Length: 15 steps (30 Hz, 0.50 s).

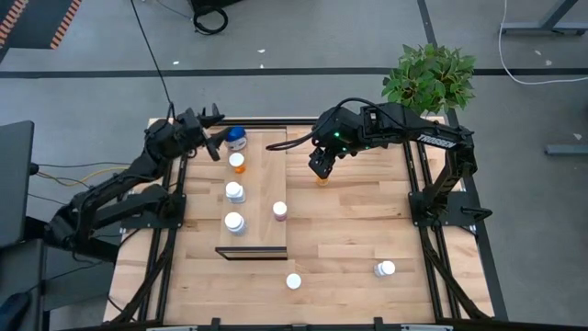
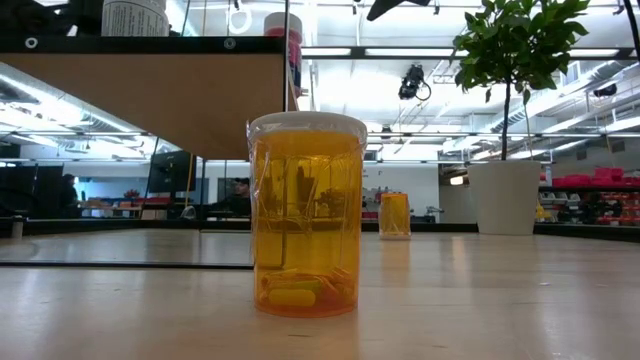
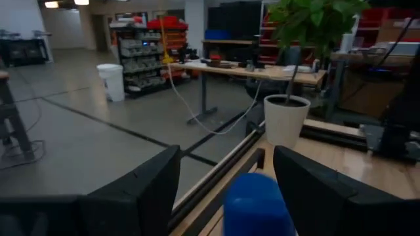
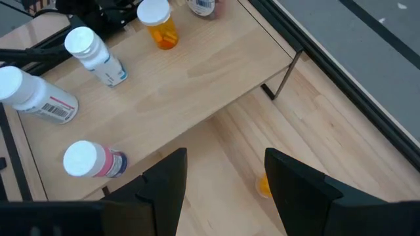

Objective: Pick and place medicine bottles onto shelf by color
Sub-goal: Put the blue pill bottle on the shelf

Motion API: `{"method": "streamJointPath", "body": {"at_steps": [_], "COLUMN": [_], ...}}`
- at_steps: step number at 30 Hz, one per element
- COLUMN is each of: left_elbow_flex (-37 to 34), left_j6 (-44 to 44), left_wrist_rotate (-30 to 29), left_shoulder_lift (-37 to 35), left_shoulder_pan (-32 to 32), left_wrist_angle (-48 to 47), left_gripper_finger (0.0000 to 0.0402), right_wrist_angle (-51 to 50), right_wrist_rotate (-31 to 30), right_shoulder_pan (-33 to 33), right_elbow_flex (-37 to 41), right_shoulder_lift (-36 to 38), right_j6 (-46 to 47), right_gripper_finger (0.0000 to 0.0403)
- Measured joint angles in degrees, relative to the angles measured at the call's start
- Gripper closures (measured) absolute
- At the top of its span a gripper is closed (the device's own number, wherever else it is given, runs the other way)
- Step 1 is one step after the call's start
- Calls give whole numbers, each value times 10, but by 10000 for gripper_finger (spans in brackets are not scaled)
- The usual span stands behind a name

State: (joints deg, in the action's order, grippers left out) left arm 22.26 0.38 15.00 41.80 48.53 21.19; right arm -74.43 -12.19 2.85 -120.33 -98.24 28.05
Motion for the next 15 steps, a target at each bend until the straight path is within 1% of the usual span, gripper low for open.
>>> {"method": "streamJointPath", "body": {"at_steps": [4,7,15], "left_elbow_flex": [0,0,0], "left_j6": [5,7,8], "left_wrist_rotate": [-2,-18,-24], "left_shoulder_lift": [21,32,37], "left_shoulder_pan": [-18,-24,-25], "left_wrist_angle": [30,30,27], "left_gripper_finger": [159,164,170], "right_wrist_angle": [0,0,0], "right_wrist_rotate": [0,0,0], "right_shoulder_pan": [0,0,0], "right_elbow_flex": [0,0,0], "right_shoulder_lift": [0,0,0], "right_j6": [3,3,4], "right_gripper_finger": [191,191,191]}}
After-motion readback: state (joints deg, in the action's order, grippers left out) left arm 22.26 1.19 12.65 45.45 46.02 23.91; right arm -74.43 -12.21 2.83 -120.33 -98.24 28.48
